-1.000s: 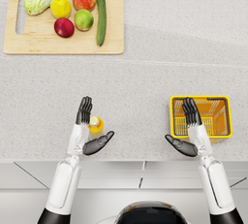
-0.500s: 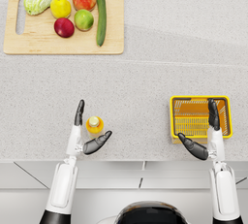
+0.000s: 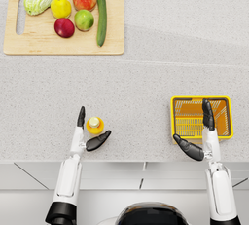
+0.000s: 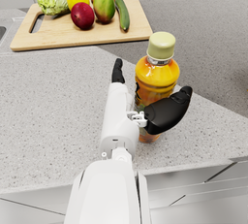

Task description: Pick up the lemon tea and place it into the yellow basket

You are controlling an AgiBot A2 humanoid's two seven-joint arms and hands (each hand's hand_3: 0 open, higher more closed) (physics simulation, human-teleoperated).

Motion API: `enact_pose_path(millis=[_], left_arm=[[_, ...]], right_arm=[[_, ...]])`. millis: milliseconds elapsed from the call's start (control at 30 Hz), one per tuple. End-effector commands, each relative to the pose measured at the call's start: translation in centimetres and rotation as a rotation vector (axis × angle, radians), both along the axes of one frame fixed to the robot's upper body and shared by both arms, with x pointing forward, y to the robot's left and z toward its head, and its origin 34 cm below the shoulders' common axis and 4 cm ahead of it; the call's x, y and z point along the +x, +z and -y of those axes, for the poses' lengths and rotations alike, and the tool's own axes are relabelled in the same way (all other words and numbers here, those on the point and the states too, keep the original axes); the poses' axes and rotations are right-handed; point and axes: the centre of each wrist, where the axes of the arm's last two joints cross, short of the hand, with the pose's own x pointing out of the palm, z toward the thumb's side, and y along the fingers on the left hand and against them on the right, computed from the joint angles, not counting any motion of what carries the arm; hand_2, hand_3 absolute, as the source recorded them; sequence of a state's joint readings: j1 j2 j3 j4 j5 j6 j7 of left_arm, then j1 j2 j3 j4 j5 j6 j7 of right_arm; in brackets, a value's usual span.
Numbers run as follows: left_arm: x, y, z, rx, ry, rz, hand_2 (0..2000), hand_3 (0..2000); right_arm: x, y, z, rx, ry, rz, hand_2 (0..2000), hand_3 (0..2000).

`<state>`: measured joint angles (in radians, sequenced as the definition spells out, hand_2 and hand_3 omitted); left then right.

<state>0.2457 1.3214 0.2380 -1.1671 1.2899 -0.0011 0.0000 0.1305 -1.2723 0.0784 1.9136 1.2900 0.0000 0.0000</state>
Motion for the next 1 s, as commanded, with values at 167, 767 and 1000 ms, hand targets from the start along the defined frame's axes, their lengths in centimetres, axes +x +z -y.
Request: enact_pose_path(millis=[167, 767, 1000], left_arm=[[2.4, 0.3, 0.6, -0.033, -0.004, -0.013, 2000, 1633], [0.5, 19.6, 9.4, -0.228, -0.362, 0.705, 2000, 2000], [-0.4, 19.6, 13.4, -0.243, -0.499, 0.688, 2000, 2000]], right_arm=[[0.4, -0.4, -0.6, 0.011, 0.014, -0.018, 0, 0], [4.0, -0.1, -10.7, -0.013, 0.235, -0.018, 0, 0], [5.5, 1.4, -14.0, -0.11, 0.288, 0.036, 0, 0]])
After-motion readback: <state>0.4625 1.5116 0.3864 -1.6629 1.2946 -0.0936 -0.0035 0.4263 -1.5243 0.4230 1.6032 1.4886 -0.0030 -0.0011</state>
